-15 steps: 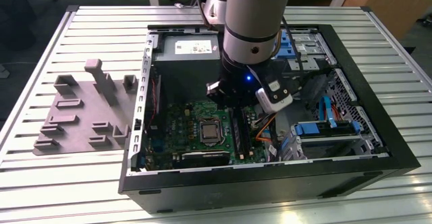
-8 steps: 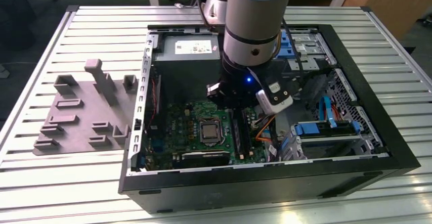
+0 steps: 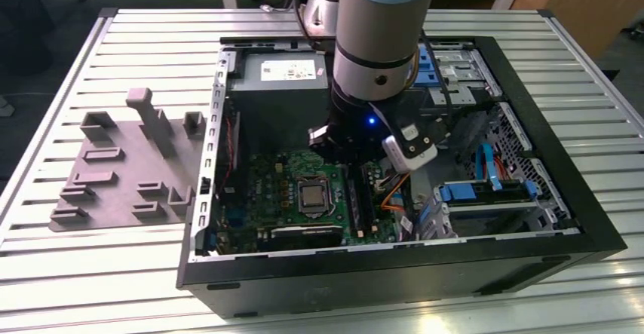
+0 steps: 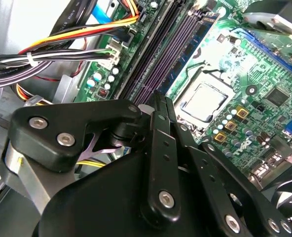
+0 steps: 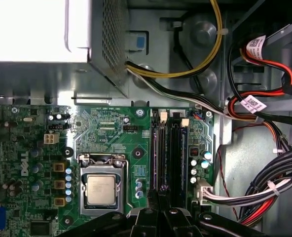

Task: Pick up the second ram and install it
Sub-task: 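Insert the second ram into the second slot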

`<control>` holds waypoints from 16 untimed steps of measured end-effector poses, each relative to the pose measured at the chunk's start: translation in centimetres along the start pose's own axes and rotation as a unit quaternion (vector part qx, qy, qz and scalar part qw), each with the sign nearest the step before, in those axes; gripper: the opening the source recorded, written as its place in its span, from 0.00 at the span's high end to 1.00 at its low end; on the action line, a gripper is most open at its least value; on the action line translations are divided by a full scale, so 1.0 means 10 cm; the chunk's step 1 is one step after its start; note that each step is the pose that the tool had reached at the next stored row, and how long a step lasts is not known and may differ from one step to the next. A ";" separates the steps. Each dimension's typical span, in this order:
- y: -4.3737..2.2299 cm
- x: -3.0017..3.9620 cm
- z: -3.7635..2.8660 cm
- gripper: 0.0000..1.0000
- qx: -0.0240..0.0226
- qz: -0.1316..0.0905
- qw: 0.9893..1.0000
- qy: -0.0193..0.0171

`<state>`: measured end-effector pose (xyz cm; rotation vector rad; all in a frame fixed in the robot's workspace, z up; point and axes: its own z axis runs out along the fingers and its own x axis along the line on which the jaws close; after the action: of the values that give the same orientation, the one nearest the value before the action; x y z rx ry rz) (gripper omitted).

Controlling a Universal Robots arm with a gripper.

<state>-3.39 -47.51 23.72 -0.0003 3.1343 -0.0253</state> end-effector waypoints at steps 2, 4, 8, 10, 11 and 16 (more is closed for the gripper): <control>0.000 0.000 0.005 0.89 0.000 -0.002 1.000 -0.001; -0.001 0.001 0.010 0.89 0.000 -0.003 1.000 -0.002; -0.001 0.001 0.019 0.89 0.000 -0.005 1.000 -0.003; 0.000 0.001 0.023 0.89 0.000 -0.006 1.000 -0.004; 0.000 0.001 0.024 0.89 0.000 -0.006 1.000 -0.004; 0.000 -0.007 0.032 0.89 0.000 -0.008 1.000 -0.004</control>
<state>-3.32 -47.52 23.40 -0.0248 3.1272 -0.0251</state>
